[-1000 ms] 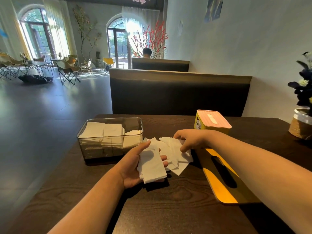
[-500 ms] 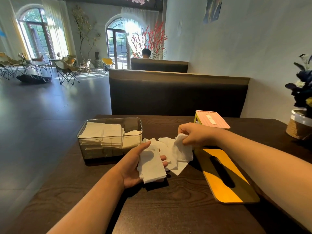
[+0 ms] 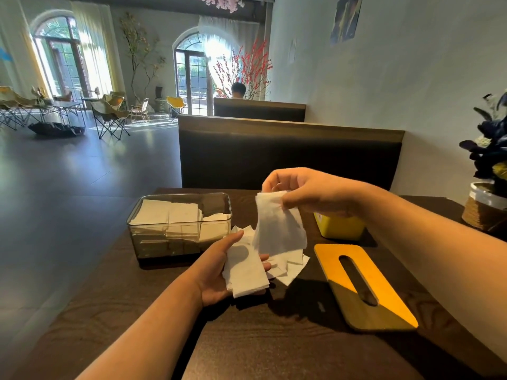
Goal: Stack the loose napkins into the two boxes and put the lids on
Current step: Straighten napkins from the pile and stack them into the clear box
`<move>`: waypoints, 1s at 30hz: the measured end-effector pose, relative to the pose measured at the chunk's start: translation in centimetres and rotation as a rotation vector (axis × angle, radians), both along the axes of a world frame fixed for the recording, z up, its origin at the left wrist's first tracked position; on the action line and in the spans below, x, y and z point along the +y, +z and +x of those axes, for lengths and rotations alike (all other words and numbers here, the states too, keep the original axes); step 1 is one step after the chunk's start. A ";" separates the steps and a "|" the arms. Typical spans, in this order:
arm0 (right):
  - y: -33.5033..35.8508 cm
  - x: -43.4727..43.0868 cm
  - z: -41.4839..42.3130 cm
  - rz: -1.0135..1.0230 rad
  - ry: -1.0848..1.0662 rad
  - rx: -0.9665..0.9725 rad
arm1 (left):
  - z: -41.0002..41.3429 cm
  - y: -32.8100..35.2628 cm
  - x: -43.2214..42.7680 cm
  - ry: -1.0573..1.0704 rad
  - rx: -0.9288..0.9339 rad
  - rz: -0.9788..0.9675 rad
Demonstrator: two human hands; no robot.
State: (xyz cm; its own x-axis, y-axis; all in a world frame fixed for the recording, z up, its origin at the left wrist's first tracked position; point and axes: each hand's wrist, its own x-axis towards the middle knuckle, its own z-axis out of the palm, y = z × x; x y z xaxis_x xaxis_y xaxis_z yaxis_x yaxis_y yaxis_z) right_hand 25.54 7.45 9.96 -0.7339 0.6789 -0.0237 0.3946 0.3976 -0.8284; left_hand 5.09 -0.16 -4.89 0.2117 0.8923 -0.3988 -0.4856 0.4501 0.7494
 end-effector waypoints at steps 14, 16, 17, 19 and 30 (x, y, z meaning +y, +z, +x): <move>-9.1 0.9 -5.2 0.162 -0.195 -0.095 | -0.2 0.0 0.0 0.049 -0.074 0.003; -9.2 2.2 -4.6 0.185 -0.246 -0.065 | -0.1 0.2 -0.2 0.030 -0.056 0.015; -9.4 2.8 -4.2 0.203 -0.279 -0.073 | -0.1 0.2 -0.2 0.021 -0.042 0.017; -9.8 4.0 -3.3 0.237 -0.324 -0.169 | -0.2 0.3 -0.2 0.025 -0.016 0.006; -11.7 5.1 -4.2 0.611 -0.131 -0.790 | -1.6 -0.4 1.0 0.041 0.068 -0.070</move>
